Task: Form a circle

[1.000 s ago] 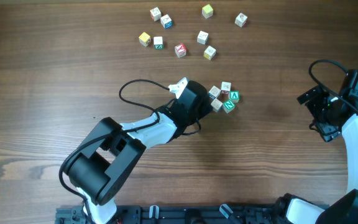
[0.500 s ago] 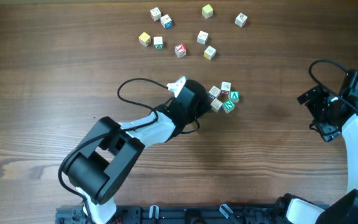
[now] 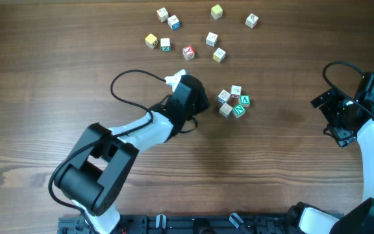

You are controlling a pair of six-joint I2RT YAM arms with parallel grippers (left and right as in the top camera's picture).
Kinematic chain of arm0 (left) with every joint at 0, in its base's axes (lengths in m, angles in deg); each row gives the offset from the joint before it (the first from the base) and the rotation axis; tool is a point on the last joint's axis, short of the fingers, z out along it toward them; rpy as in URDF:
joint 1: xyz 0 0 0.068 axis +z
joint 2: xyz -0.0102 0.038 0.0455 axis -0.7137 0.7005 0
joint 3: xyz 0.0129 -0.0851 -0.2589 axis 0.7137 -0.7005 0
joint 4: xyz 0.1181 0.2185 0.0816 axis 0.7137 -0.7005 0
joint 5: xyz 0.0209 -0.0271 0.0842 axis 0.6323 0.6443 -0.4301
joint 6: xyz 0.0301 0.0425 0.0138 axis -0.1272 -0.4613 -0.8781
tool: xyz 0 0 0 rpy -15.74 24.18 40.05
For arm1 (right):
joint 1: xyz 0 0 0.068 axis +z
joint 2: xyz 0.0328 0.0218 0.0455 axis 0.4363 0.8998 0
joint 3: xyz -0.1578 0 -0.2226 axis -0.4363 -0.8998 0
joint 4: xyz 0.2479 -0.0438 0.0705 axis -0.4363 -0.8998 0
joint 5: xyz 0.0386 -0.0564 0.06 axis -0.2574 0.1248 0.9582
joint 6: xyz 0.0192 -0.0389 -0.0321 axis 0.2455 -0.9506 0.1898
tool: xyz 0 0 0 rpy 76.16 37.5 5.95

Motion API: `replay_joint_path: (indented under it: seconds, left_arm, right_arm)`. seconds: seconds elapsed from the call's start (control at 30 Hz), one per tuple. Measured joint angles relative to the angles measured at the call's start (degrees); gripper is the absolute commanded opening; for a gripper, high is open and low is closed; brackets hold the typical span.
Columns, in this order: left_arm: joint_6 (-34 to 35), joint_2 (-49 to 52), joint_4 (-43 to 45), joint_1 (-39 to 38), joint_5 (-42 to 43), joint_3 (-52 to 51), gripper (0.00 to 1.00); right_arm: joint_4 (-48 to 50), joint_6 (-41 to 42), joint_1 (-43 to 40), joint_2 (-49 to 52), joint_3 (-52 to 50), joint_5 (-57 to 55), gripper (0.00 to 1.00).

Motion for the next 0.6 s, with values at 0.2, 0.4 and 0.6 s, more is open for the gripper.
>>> replay_joint_path:
  seconds: [0.2,0.4,0.6]
  left_arm:
    - [-8.35,-4.42,-2.23,3.76,-1.27,0.0,0.05]
    - [-14.49,-10.56,-6.36,8.59,-5.75,0.0,0.05]
    - [-18.43,-16.2,-8.9,13.55,-7.87,0.0,0.06]
  right_arm:
    - [2.45,-1.03,0.0,0.0,0.0,0.0,1.0]
    - [6.97,-8.59,0.0,0.0,0.0,3.61,1.0]
    - [10.71,-14.49,0.0,-1.73,0.0,11.17,1.0]
